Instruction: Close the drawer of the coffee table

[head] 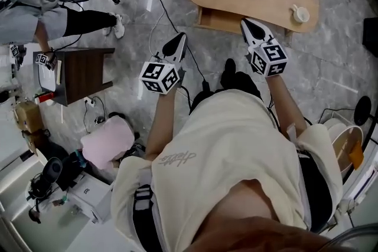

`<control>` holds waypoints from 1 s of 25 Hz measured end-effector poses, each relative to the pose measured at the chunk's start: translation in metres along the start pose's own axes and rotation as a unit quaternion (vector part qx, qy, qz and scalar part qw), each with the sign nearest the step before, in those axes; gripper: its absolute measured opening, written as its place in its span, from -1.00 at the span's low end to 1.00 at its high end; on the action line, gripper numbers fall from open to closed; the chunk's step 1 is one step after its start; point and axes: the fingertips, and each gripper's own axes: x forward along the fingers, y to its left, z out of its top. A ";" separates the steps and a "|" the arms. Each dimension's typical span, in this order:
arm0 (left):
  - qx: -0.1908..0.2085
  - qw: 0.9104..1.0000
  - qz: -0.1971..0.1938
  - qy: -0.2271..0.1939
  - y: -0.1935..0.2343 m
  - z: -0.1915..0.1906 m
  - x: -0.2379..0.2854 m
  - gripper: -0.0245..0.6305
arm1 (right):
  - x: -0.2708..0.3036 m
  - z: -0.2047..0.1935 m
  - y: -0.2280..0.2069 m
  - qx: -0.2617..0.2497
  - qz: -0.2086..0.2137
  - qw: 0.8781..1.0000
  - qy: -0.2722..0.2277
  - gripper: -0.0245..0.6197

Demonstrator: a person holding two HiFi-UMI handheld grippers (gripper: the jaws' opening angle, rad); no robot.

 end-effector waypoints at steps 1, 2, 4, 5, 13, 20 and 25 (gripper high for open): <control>0.001 1.000 0.000 0.001 0.003 0.005 0.009 -0.91 | 0.011 0.005 -0.008 0.002 -0.001 1.000 0.000 -0.94; 0.004 1.000 -0.002 0.002 0.004 0.009 0.017 -0.91 | 0.019 0.009 -0.014 0.002 -0.001 1.000 0.001 -0.94; 0.015 1.000 -0.006 0.003 0.006 0.016 0.029 -0.91 | 0.034 0.013 -0.020 0.004 0.003 1.000 0.006 -0.94; 0.018 1.000 -0.007 0.005 0.008 0.019 0.033 -0.91 | 0.040 0.013 -0.021 0.008 0.006 1.000 0.010 -0.94; 0.006 0.999 -0.029 0.020 0.062 0.028 0.059 -0.91 | 0.083 0.022 -0.028 0.010 -0.023 0.999 0.024 -0.94; 0.010 0.994 -0.110 0.022 0.102 0.046 0.087 -0.91 | 0.120 0.041 -0.011 0.002 -0.087 0.996 0.016 -0.94; 0.019 0.981 -0.189 0.037 0.125 0.068 0.104 -0.91 | 0.143 0.070 0.018 0.033 -0.135 0.990 -0.030 -0.94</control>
